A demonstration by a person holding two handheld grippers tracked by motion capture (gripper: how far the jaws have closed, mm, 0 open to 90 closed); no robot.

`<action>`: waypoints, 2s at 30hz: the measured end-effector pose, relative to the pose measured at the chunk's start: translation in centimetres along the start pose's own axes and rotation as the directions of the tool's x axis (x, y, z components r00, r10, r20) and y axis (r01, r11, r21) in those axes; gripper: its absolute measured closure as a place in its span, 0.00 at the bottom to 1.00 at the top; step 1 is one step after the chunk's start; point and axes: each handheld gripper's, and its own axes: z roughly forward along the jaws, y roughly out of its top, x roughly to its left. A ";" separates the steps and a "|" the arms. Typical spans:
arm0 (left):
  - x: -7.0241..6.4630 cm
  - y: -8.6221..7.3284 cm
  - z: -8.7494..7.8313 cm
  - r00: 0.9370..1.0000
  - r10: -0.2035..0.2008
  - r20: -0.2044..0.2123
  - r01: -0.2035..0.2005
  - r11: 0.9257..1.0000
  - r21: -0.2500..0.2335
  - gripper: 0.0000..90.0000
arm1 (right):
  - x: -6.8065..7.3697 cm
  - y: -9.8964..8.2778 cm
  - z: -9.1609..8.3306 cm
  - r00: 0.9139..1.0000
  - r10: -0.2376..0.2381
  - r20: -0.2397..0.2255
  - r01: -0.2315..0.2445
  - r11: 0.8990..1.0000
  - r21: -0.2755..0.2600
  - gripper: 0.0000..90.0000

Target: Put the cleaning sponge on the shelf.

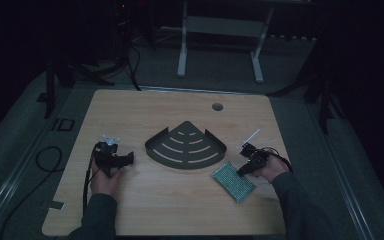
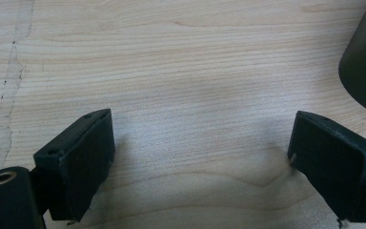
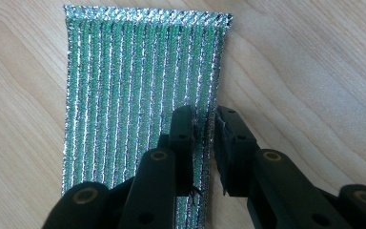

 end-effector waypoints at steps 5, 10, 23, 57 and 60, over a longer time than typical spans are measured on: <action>0.0 0.0 0.0 1.000 0.000 0.000 0.000 1.000 0.000 0.10 | -0.5 0.1 0.2 0.999 0.020 -0.038 -0.020 1.000 0.013 0.87; 0.0 0.0 0.0 1.000 0.000 0.000 0.000 1.000 0.000 0.10 | -1.0 0.1 0.3 0.997 0.032 -0.072 -0.030 0.999 0.018 0.88; 0.0 0.0 0.0 1.000 0.000 0.000 0.000 1.000 0.000 0.10 | -0.6 0.6 0.3 0.998 -0.006 -0.060 0.009 0.999 0.049 0.98; 0.0 0.0 0.0 1.000 0.000 0.000 0.000 1.000 0.000 0.10 | -0.3 1.3 -3.6 0.999 -0.042 -0.008 0.043 0.998 0.035 1.00; 0.0 0.0 0.0 1.000 0.000 0.000 0.000 1.000 0.000 0.10 | -0.3 1.5 -4.1 0.999 -0.043 -0.002 0.043 0.999 0.026 1.00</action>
